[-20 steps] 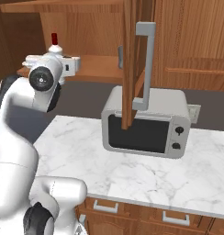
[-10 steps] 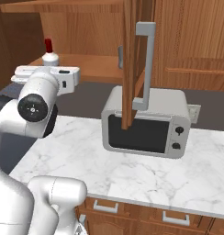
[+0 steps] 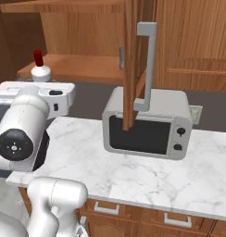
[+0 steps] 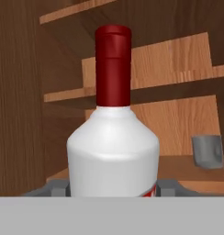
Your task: There is a bowl on the dining counter. Grab a lemon wedge from the fridge and place it in the bowl. Then get the liquor bottle and glass cup from the cabinet and place them next to the bowl.
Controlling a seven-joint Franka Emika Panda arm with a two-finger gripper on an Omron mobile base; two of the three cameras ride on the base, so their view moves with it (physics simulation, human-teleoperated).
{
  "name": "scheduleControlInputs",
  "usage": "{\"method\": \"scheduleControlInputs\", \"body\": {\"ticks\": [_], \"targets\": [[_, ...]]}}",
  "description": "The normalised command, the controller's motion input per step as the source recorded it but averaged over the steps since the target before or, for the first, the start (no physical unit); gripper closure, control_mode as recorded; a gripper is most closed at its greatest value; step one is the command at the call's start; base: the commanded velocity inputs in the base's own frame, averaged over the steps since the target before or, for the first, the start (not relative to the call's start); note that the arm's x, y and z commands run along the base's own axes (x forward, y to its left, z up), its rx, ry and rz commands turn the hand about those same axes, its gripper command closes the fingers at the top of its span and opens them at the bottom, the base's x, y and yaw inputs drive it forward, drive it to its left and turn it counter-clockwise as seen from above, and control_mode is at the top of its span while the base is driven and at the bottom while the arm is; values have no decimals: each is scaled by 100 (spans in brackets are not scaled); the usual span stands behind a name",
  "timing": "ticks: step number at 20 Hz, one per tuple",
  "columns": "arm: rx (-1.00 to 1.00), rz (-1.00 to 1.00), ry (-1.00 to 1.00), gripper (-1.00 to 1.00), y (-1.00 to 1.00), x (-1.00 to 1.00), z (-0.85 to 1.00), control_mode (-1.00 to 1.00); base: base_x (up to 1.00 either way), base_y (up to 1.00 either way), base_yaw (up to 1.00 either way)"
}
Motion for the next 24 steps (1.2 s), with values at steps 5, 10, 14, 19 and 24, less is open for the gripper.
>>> {"method": "scheduleControlInputs", "body": {"ticks": [5, 10, 14, 19, 24], "targets": [[0, 0, 0, 100, 0, -12, 0, 100, -66, 0, 0], [0, 0, 0, 100, 0, 0, 0, 100, -100, 8, -1], [0, 0, 0, 100, 0, 0, 0, 100, -100, 25, -12], [0, 0, 0, 100, 0, 0, 0, 100, -91, 45, -34], [0, 0, 0, 100, 0, 0, 0, 100, -82, 51, -48]]}}
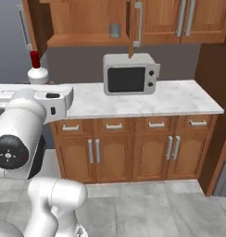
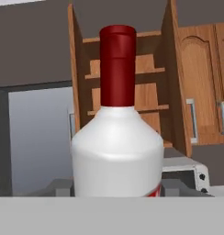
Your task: There is a bowl on the dining counter. Grab a lemon wedge from the fridge and place it in the bowl. Then get the liquor bottle and glass cup from the cabinet and place them next to the bowl.
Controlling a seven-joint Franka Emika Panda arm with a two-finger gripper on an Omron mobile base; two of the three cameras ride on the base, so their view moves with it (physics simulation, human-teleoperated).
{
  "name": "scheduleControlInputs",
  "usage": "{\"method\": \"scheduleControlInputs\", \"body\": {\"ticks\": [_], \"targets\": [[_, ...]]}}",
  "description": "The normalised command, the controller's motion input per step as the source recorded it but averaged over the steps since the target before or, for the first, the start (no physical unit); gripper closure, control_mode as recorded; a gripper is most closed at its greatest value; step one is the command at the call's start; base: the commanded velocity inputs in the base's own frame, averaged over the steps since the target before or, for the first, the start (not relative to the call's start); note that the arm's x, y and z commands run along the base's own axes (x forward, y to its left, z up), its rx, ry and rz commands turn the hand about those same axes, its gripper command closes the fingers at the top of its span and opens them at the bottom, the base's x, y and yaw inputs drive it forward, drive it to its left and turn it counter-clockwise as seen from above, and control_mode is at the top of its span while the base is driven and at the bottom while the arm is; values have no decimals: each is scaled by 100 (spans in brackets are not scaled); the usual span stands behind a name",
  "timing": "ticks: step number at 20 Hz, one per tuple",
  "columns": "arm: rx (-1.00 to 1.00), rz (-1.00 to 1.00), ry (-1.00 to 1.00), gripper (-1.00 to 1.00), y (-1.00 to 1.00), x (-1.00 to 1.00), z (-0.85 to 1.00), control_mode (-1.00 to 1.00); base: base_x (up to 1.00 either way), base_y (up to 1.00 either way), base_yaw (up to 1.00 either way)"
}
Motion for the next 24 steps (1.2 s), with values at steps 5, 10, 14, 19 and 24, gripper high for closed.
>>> {"method": "scheduleControlInputs", "body": {"ticks": [5, 10, 14, 19, 24], "targets": [[0, 0, 0, 100, 0, 0, 0, 100, -80, 48, -51], [0, 0, 0, 100, 0, 0, 0, 100, -89, 49, -49], [0, 0, 0, 100, 0, 0, 0, 100, -100, 20, -38], [0, 0, 0, 100, 0, 0, 0, 100, -100, 0, -28], [0, 0, 0, 100, 0, 0, 0, 100, -100, -25, -21]]}}
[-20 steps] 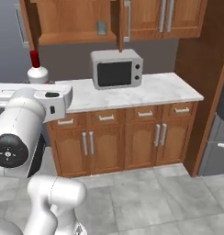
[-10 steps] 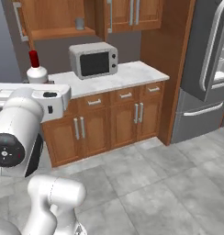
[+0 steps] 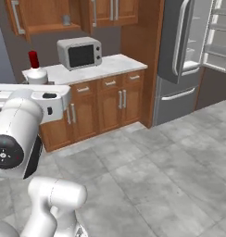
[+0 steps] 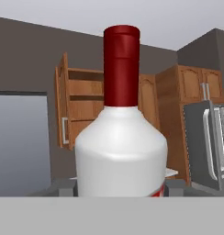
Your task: There is a bowl on the dining counter. Grab a lemon wedge from the fridge and place it in the bowl. Then get the liquor bottle and glass cup from the cabinet and place them next to the bowl.
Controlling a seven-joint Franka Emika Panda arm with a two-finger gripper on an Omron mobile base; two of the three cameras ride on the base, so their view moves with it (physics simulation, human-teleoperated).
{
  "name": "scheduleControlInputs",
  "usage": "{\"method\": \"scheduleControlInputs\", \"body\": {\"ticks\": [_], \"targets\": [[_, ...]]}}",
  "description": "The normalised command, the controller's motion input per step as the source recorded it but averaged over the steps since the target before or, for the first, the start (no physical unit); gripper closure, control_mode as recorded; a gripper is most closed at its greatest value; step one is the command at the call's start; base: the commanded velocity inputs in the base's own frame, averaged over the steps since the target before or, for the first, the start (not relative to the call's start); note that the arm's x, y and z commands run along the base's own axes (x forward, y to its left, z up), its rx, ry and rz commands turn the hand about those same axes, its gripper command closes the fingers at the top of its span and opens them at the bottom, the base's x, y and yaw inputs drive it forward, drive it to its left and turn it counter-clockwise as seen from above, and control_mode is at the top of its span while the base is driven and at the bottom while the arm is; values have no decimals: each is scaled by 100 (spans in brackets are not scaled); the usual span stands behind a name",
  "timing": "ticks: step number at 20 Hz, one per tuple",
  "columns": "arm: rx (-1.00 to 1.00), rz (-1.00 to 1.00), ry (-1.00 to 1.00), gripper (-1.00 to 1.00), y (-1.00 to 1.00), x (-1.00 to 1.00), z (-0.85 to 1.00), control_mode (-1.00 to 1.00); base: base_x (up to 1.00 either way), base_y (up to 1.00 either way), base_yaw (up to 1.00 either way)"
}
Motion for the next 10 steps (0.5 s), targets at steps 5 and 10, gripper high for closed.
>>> {"method": "scheduleControlInputs", "body": {"ticks": [5, 10], "targets": [[0, 0, 0, 100, 0, 0, 0, 100, -100, -56, -15], [0, 0, 0, 100, 0, 0, 0, 100, -99, -81, -9]]}}
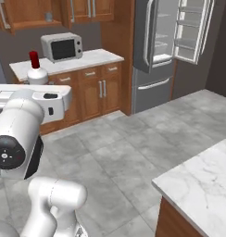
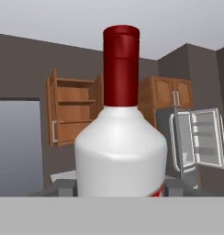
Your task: There is a bowl on the dining counter. Grab a lemon wedge from the fridge and place it in the bowl. Then get the liquor bottle and glass cup from the cabinet and place them next to the bowl.
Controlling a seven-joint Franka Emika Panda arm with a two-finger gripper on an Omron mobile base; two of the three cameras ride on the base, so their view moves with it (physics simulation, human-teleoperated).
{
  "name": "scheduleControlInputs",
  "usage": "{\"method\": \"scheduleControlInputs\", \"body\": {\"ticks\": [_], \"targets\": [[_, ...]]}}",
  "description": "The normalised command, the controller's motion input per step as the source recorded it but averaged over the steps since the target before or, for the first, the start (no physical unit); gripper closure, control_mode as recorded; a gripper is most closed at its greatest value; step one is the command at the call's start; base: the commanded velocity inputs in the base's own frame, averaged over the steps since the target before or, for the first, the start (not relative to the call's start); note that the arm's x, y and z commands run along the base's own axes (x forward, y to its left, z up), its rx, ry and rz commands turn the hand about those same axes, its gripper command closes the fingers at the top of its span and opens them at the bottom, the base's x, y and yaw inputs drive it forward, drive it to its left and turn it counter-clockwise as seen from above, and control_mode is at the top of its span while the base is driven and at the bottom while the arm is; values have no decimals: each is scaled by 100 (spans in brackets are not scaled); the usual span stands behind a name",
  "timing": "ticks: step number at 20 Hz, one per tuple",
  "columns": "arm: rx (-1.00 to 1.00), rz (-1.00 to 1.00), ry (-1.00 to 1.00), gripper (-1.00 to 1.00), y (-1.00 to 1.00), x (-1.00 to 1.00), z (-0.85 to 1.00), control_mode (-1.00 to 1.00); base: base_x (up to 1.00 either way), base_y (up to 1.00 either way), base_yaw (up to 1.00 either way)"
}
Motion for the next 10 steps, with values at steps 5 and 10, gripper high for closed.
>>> {"method": "scheduleControlInputs", "body": {"ticks": [5, 10], "targets": [[0, 0, 0, 100, 0, 0, 0, 100, -94, -96, -6], [0, 0, 0, 100, 0, 0, 0, 100, -89, -100, -5]]}}
